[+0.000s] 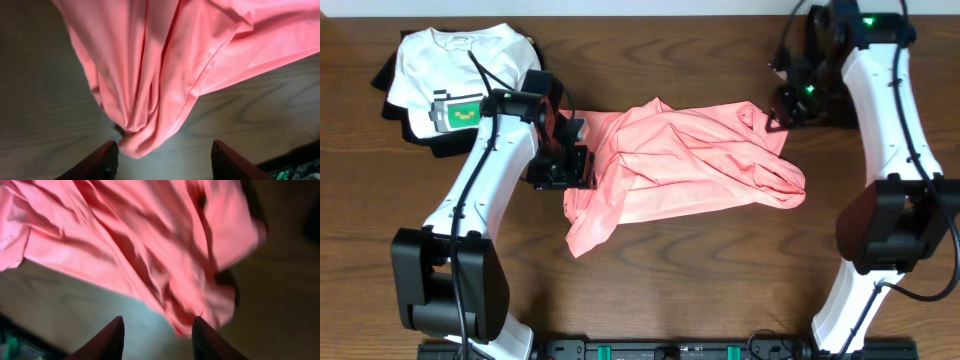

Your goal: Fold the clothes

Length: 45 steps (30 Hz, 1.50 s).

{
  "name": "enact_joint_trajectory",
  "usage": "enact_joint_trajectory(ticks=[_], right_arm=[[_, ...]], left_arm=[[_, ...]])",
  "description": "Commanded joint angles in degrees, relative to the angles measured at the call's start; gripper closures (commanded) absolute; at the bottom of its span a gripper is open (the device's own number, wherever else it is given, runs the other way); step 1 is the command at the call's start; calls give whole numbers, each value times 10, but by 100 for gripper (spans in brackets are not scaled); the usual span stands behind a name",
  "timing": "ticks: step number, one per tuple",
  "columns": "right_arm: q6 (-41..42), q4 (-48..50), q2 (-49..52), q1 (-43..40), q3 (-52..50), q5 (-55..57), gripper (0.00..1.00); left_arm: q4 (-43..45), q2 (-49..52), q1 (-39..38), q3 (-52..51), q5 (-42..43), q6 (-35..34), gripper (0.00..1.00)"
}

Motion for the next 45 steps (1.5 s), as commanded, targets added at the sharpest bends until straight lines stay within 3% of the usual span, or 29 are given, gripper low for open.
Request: enact_joint_trajectory(ticks=[1,11,16,24,34,36,39,41,45], right_arm=[[-42,43,-6,61,-7,-16,58],[-27,251,-3,153,-144,-37,56],[-27,344,1,154,-222,-124,43],[-10,434,19,158,-289,-154,40],[1,459,67,158,-289,-181,45],[8,464,67,158,-289,-181,51],[26,464,66,156,-285,-181,82],[41,461,66,153,-280,-181,96],[50,423,59,142,-248,-192,99]], left_arm=[[5,-8,-19,8,8,21,40],[9,-8,-37,7,5,41,43],[27,-9,-19,7,6,27,44],[41,-9,-13,7,8,21,44],[41,-9,-13,7,8,21,44],[41,-9,-13,7,8,21,44],[41,-9,-13,7,8,21,44],[41,-9,-13,7,8,21,44],[41,-9,-13,7,8,21,44]])
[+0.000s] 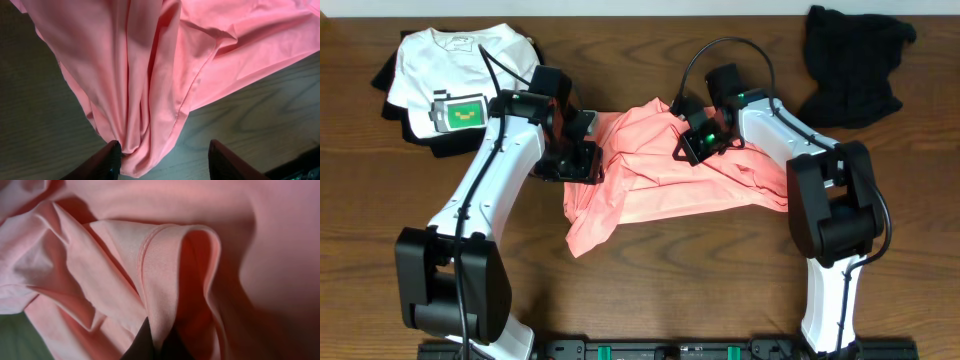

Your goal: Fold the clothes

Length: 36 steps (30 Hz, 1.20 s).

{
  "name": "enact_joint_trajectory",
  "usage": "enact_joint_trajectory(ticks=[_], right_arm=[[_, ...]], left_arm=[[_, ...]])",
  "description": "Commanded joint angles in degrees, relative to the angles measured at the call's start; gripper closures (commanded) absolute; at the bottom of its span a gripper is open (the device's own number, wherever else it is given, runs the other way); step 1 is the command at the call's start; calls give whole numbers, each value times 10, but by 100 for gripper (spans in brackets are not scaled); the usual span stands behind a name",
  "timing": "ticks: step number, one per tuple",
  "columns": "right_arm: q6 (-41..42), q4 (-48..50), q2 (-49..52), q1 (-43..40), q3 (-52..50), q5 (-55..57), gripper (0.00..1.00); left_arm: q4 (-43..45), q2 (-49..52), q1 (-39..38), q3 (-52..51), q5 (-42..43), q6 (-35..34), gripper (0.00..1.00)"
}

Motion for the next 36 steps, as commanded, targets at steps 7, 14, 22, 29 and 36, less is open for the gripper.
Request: enact_joint_trajectory(ticks=[7,14,22,29,36], right_arm=[[15,-116,-22,-32,111,-21,79],[9,-165,-22,-37,147,-19,75],[-11,-177,-21,-31,137,24,68],[-17,-131,-20,-24,81,20,64],[-16,-129,-20,-17,50,4,69]], left_arm=[[-1,-8,1,7,3,-5,44],[1,-8,1,7,3,-5,44],[7,-8,1,7,3,-5,43],[7,-8,1,7,3,-5,43],[7,-8,1,7,3,-5,44]])
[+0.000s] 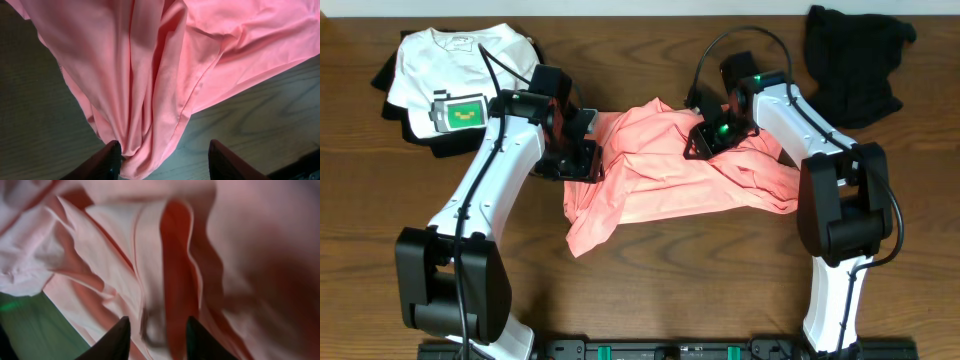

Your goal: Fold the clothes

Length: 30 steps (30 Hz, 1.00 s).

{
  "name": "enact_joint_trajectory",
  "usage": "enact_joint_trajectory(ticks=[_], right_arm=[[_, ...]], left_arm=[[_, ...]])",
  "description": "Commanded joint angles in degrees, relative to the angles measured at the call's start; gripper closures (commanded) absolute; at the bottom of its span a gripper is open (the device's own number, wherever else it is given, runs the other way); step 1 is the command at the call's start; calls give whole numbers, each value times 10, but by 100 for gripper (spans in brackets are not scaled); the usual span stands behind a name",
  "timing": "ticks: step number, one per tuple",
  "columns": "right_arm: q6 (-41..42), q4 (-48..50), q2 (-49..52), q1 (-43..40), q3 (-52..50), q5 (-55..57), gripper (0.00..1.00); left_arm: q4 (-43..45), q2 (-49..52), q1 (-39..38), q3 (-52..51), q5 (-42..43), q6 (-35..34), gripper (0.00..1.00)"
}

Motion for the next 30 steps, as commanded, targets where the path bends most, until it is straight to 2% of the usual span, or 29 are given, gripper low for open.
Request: enact_joint_trajectory(ticks=[1,12,22,30], right_arm=[[-7,-4,-13,13,-5,-17,72],[-7,-20,-13,14,-4,-74,98],[-11,-68,-86,-30,28,-67,99],[4,-110,-177,-82,34,30,99]], left_arm=[[-1,-8,1,7,3,-5,44],[-2,-8,1,7,3,-5,43],[-9,-8,1,7,3,-5,43],[-15,-8,1,7,4,-6,43]])
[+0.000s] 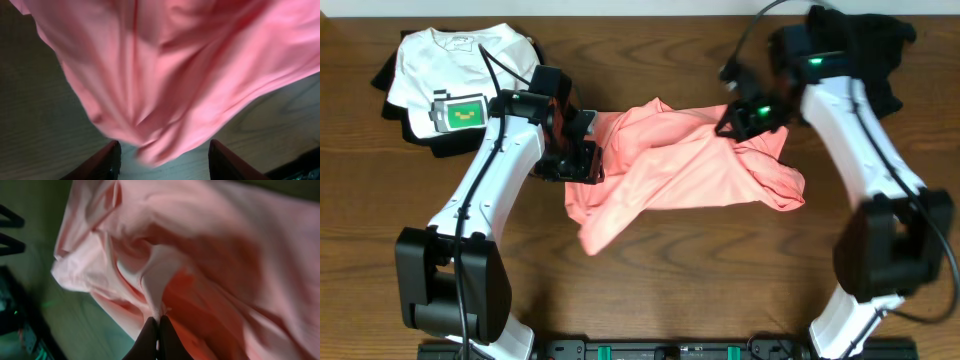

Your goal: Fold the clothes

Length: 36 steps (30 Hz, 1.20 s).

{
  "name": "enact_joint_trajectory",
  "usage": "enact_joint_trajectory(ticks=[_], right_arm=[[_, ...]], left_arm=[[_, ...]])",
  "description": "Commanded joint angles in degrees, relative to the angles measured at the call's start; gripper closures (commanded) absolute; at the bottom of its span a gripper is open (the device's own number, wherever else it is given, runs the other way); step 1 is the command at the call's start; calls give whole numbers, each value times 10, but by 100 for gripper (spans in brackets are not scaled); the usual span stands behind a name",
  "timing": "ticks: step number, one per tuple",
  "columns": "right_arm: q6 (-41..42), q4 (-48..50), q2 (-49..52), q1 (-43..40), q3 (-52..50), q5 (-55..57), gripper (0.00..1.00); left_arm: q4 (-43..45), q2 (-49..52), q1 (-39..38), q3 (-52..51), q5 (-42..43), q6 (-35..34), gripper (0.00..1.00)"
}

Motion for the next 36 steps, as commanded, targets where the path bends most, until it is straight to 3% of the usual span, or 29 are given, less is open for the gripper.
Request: enact_joint_trajectory(ticks=[1,15,22,26,30,36], right_arm=[[5,-14,-36,-22,10,57,99],[5,-7,-41,-49,10,66,99],[5,-6,-41,-49,10,66,99],[5,-9,-41,-49,10,66,99],[5,-11,-41,-49,10,66,99],[5,-11,-41,-49,10,64,99]], left_arm=[[-12,-8,1,7,5,-8,43],[-132,-8,-33,-9,141,19,44],[-46,-8,-100,-68,136,-1,44],[11,-8,-100,-103,118,-3,44],[47,-8,-100,-136,31,-2,44],[121,-8,-100,-176,26,23,41]])
